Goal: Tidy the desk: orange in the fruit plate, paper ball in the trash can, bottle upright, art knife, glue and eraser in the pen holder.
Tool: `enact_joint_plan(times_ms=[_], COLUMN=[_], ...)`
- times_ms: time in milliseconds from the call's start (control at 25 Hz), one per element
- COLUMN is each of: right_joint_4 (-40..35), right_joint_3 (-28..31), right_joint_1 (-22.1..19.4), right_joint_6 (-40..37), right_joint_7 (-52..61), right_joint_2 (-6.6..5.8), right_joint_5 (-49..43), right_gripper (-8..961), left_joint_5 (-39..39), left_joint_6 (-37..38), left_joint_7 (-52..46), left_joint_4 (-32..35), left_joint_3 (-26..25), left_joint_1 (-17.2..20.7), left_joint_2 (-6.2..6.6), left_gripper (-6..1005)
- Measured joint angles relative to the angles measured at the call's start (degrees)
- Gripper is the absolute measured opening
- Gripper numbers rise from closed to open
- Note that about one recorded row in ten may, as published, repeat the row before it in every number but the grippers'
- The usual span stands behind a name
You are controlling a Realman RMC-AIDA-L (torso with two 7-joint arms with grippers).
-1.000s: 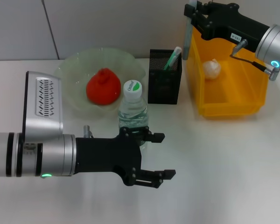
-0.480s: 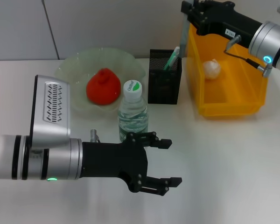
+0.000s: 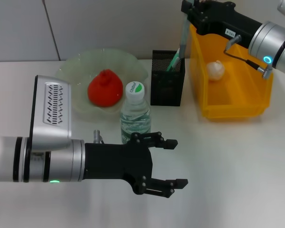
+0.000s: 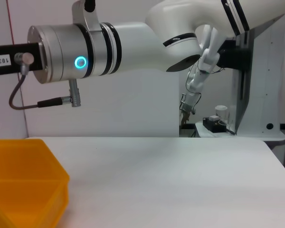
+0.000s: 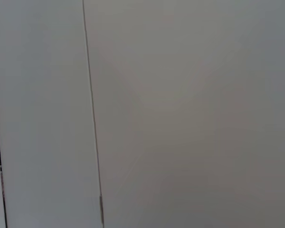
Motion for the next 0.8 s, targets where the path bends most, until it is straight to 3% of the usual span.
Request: enact_joint_plan(times_ms=[800], right_joint_4=[-2.4], right_joint_3=[0.0], right_joint_1=[0.2], right_joint_6=[0.4], right_joint_7=[0.5], right_joint_2=[0.1], right_joint_5=[-0.1], right_gripper=[149], left_joint_5=[-0.4], left_joint_6=[-0.1], left_joint_7=[0.0], left_joint_4=[0.0], left_joint_3=[0.5], left_joint_1=[-0.4], left_joint_2=[0.03], left_gripper=[852])
